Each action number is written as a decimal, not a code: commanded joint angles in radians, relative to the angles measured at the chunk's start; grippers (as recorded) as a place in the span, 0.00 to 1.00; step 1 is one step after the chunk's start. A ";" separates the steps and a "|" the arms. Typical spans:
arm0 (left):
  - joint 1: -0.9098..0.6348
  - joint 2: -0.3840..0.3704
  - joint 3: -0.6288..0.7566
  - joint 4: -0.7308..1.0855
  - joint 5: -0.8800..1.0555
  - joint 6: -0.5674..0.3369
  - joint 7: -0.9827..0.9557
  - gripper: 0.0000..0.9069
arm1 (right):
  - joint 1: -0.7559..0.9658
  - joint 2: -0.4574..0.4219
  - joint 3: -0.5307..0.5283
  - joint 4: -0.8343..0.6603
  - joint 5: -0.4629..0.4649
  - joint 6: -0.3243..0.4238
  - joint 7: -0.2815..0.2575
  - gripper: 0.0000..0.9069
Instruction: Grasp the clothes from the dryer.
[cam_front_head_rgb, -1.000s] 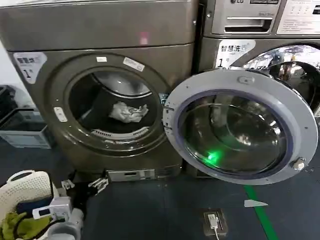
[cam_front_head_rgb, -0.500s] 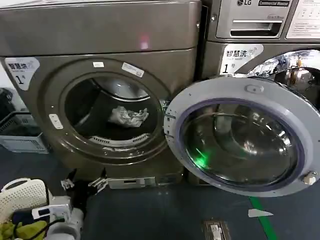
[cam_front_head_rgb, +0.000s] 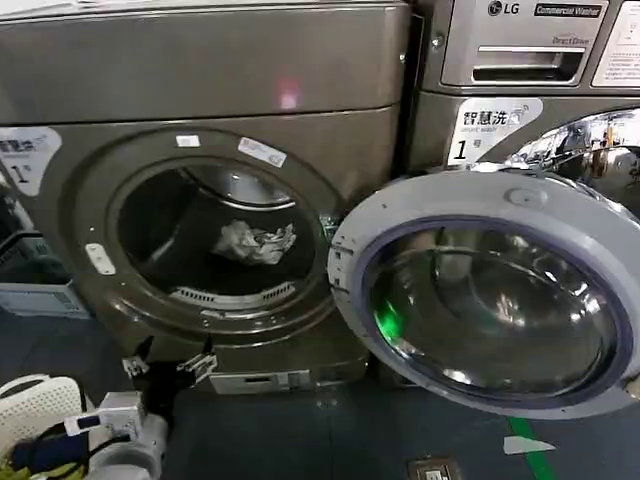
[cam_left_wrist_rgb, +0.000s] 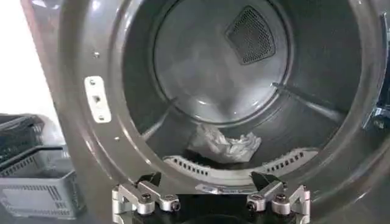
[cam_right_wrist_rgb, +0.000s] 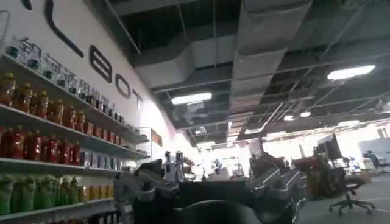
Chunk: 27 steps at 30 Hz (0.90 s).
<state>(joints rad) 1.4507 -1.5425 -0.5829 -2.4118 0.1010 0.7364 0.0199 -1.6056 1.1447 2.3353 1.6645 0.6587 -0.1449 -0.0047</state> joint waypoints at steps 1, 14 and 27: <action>0.006 0.000 -0.002 -0.002 0.000 0.049 0.001 1.00 | 0.000 0.004 -0.002 0.006 0.001 0.000 0.000 1.00; 0.012 -0.003 -0.003 -0.005 -0.005 0.049 0.002 1.00 | -0.001 0.009 -0.003 0.008 -0.001 0.001 0.000 1.00; 0.010 -0.005 -0.002 -0.001 -0.005 0.049 0.002 1.00 | 0.002 0.010 -0.007 0.008 -0.002 0.001 0.000 1.00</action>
<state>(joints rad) 1.4615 -1.5471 -0.5855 -2.4161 0.0966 0.7363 0.0216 -1.6035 1.1558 2.3283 1.6738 0.6571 -0.1436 -0.0047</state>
